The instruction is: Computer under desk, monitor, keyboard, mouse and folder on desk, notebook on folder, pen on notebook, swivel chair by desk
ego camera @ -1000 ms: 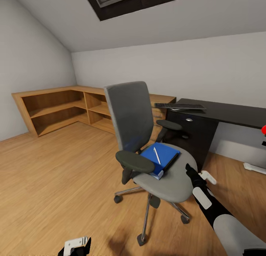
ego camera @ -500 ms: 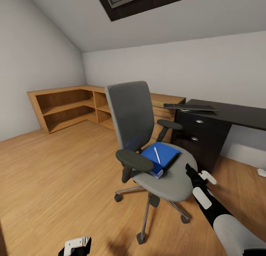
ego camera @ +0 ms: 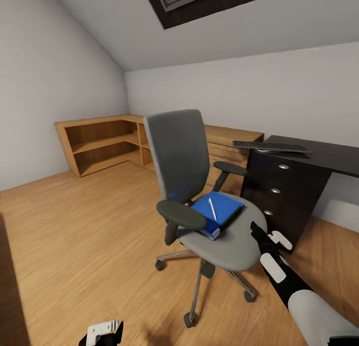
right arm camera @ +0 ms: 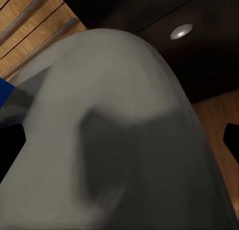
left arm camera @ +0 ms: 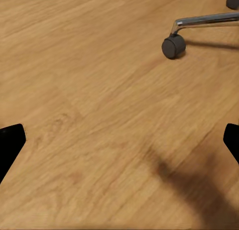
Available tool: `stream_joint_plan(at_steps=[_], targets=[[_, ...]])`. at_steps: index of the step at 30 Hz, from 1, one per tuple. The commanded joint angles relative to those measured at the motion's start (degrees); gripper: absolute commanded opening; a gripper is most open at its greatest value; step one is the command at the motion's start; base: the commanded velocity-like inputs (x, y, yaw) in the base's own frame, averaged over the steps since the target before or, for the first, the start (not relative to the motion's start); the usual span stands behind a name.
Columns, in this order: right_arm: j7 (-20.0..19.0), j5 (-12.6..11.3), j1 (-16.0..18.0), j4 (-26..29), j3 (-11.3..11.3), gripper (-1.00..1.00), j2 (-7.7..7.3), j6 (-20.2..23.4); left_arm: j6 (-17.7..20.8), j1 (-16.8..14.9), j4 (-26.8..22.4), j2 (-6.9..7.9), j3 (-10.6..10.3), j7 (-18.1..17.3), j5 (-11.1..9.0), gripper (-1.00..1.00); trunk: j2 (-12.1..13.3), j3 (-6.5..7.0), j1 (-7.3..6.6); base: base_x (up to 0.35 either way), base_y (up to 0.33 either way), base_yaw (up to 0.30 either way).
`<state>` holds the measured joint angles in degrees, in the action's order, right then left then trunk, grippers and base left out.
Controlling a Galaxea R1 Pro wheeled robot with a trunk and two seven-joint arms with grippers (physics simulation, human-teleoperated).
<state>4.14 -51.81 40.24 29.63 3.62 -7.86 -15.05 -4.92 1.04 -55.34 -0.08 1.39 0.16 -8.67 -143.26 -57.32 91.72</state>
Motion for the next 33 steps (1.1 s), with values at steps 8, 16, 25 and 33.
stream_joint_plan(at_steps=[8,16,25,33], targets=[[0.2,-0.8,-0.1,-1.1,0.4,1.00,-0.28,0.0,-0.1,0.0,0.0,-0.01,-0.1,0.0,-0.5,1.00,0.0,-0.05,0.00,0.000,0.000,0.025],[0.2,-0.9,-0.2,1.3,0.4,1.00,-0.62,1.0,-0.1,0.0,0.0,-0.01,-0.1,0.0,-0.5,1.00,0.0,-0.05,0.00,0.000,0.000,0.001],[0.2,-0.8,-0.3,3.9,0.3,1.00,-0.67,2.2,-0.1,0.0,0.0,-0.05,-0.2,0.0,-0.5,1.00,0.0,-0.05,0.00,0.000,0.000,0.000],[0.2,-0.8,-0.3,3.8,0.4,1.00,-0.64,2.2,-0.1,0.0,0.0,-0.07,-0.2,0.0,-0.5,1.00,0.0,-0.05,0.00,0.000,0.000,0.000]])
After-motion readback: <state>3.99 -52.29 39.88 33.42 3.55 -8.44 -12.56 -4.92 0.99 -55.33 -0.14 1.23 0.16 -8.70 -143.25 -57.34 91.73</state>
